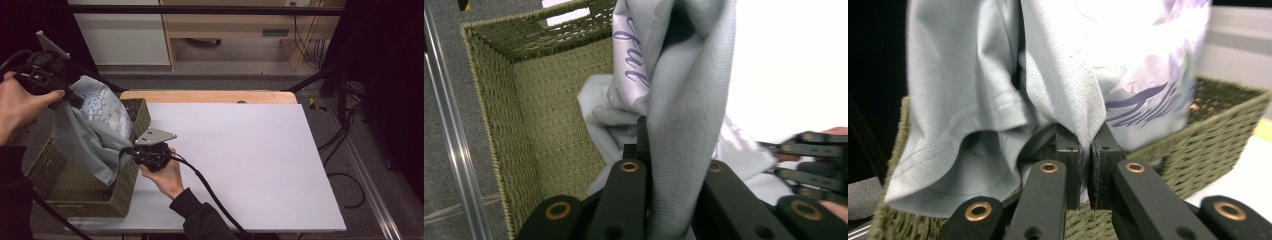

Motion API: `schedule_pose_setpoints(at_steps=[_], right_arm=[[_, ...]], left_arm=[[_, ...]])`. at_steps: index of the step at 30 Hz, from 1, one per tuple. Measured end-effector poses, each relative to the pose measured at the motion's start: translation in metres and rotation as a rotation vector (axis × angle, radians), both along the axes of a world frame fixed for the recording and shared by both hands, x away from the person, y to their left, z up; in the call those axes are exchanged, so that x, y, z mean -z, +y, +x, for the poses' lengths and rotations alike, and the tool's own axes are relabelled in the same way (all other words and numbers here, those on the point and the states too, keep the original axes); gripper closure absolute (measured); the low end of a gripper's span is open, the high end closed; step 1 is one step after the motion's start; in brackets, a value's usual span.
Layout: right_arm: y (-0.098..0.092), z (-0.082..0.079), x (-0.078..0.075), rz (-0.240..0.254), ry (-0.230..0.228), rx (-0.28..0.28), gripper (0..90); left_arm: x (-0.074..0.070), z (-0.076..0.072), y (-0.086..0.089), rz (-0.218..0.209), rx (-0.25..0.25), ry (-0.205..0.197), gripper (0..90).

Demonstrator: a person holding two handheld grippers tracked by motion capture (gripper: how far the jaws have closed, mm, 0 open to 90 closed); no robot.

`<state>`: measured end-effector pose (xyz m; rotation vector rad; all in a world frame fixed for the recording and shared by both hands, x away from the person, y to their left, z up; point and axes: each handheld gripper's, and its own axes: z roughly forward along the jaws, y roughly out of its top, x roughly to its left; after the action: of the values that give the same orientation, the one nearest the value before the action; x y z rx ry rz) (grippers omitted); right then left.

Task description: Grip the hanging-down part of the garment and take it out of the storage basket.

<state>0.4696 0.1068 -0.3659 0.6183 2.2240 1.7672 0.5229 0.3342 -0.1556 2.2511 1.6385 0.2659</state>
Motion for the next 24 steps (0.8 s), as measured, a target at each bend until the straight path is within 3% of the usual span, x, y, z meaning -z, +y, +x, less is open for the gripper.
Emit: schedule_pose_setpoints(at_steps=[4, 11, 24], right_arm=[[-0.017, -0.002, -0.013, 0.013, 0.0, 0.012, 86.5], [-0.042, -0.007, -0.031, 0.02, -0.045, 0.034, 86.7], [-0.067, -0.015, -0.06, 0.028, -0.103, 0.069, 86.9]], left_arm=[[0.0, -0.001, -0.001, -0.003, 0.003, -0.002, 86.2], [-0.002, -0.002, -0.005, -0.014, 0.016, -0.013, 86.2], [-0.001, -0.003, -0.016, -0.017, 0.038, -0.019, 86.2]])
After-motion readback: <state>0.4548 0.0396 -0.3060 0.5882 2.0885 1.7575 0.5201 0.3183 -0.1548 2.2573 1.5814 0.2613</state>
